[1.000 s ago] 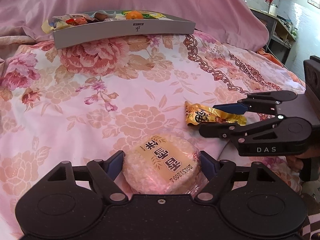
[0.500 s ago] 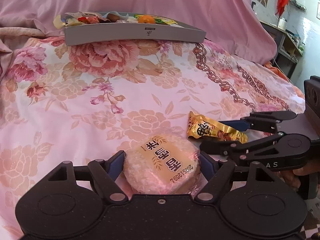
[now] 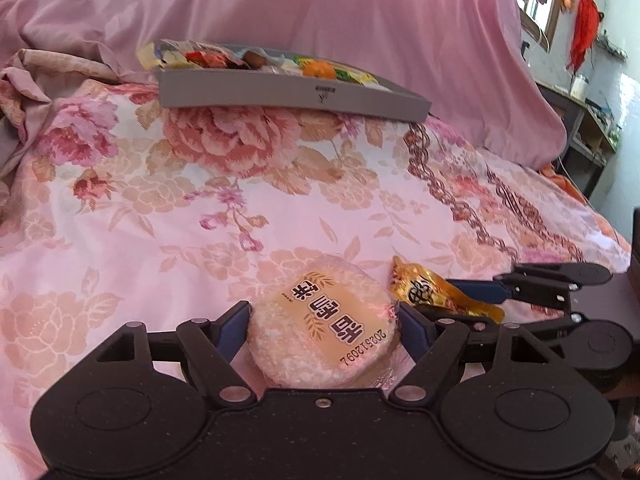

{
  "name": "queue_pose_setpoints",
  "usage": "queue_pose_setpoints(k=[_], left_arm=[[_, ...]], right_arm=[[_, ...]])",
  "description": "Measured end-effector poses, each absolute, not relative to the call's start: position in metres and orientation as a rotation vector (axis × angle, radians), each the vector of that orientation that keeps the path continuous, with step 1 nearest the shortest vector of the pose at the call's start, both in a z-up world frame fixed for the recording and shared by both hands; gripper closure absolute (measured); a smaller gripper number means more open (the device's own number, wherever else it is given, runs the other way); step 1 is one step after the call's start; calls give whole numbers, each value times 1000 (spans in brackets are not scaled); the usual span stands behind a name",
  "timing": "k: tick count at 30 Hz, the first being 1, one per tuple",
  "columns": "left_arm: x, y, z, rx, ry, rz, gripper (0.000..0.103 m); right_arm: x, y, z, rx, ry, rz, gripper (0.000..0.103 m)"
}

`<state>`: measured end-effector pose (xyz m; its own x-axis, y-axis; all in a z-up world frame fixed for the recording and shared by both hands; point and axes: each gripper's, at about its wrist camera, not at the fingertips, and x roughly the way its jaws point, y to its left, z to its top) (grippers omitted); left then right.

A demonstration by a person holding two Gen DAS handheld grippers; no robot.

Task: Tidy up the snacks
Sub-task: 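Lift the rice cake and jerky pack and carry both toward the grey tray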

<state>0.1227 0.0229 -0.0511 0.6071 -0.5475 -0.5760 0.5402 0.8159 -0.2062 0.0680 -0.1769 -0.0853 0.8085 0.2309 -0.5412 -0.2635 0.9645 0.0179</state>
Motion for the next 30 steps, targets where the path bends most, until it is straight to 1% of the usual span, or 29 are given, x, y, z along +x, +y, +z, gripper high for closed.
queue_pose_setpoints(k=[6, 15, 22, 30], left_arm=[[125, 29, -47, -42, 633, -587, 25], [129, 28, -35, -55, 583, -517, 25], [143, 17, -16, -126, 531, -491, 25], [168, -5, 7, -134, 482, -480, 25]], right_arm=[[62, -170, -81, -130, 533, 232, 59], [61, -175, -76, -128, 488, 215, 58], [75, -182, -55, -132, 414, 203, 58], [89, -200, -32, -130, 345, 187, 58]])
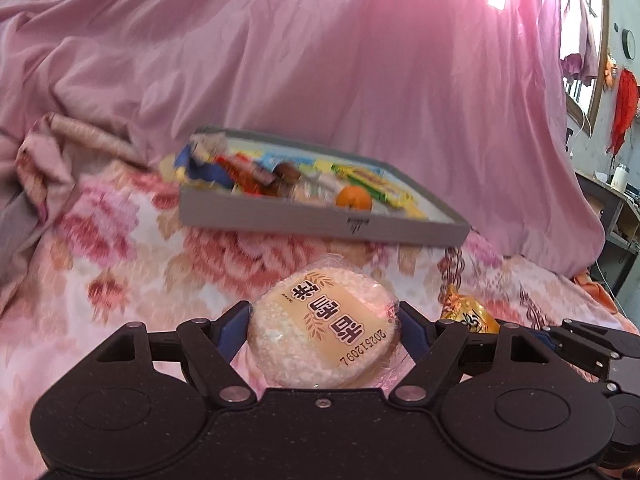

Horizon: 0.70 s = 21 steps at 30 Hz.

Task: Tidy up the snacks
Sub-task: 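Lift the rice cake and jerky pack and carry both toward the grey tray, then lower the rice cake and jerky pack into the tray and open both tools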

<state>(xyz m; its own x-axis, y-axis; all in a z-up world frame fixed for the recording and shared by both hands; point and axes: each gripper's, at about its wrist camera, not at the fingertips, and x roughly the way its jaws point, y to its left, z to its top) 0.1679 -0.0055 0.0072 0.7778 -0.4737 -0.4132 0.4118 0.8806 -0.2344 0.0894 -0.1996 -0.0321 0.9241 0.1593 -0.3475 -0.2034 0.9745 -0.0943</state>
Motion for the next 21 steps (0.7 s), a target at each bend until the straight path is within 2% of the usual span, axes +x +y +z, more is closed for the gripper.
queue_pose_setpoints(k=[13, 21], left_arm=[[248, -40, 63, -198, 393, -439, 25], [310, -68, 74, -195, 437, -363, 25]], right_arm=[[137, -231, 16, -157, 283, 153, 58], [206, -255, 49, -94, 266, 88, 58]])
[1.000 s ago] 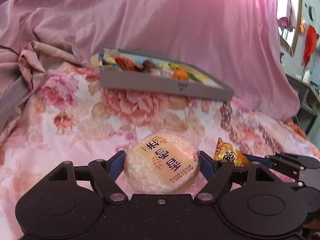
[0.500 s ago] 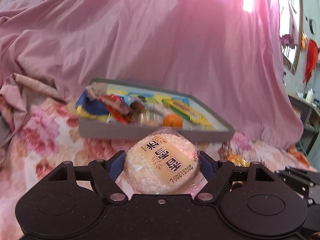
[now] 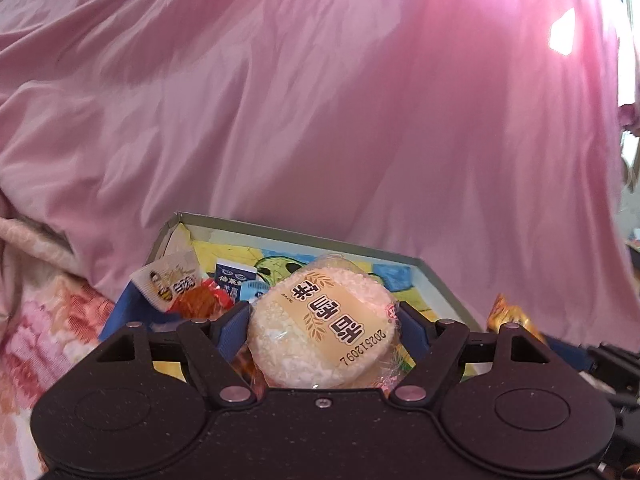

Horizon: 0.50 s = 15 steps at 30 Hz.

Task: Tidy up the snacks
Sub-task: 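Lower the rice cake and jerky pack into the tray and open both tools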

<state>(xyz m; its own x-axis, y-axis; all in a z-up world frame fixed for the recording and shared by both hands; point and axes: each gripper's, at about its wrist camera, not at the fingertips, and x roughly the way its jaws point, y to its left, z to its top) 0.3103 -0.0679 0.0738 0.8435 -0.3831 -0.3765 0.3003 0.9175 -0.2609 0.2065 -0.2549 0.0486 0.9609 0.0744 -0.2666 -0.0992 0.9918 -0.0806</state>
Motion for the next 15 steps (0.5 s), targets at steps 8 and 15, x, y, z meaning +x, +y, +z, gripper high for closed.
queue_pose_setpoints(k=[8, 15], left_arm=[[351, -90, 67, -170, 515, -318, 25], [362, -99, 61, -119, 531, -312, 25]], right_arm=[[276, -283, 46, 88, 345, 17, 58], [294, -294, 29, 157, 410, -4, 58]])
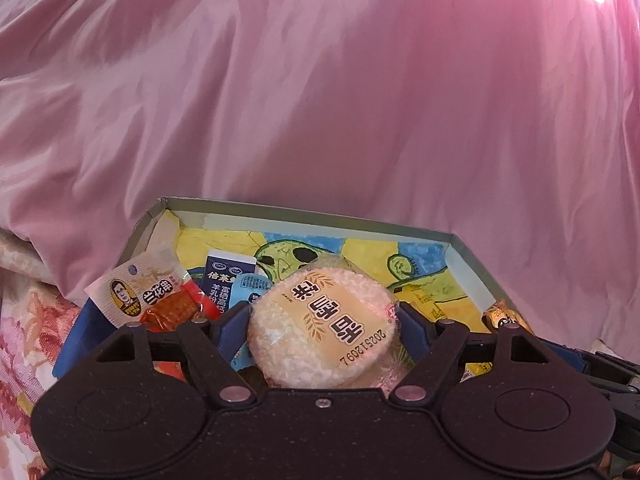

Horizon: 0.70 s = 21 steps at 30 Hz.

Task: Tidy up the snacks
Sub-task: 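Lower the rice cake and jerky pack into the tray and open both tools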

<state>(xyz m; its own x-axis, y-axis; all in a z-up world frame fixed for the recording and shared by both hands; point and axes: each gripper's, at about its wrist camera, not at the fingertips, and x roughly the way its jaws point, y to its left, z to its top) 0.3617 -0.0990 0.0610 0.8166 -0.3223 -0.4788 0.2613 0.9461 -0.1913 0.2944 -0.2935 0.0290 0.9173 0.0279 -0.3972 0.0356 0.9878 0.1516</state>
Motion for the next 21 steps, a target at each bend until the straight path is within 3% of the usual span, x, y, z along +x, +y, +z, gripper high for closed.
queue_pose_setpoints(k=[5, 9, 14, 21], left_arm=[[361, -105, 60, -72, 529, -307, 23], [362, -107, 60, -68, 546, -328, 14], [356, -104, 65, -92, 527, -312, 6], [343, -97, 78, -131, 486, -274, 1]], right_arm=[[297, -296, 24, 189, 432, -5, 56], [298, -299, 22, 214, 437, -7, 45], [295, -298, 24, 196, 433, -11, 44], [284, -294, 39, 179, 376, -8, 24]])
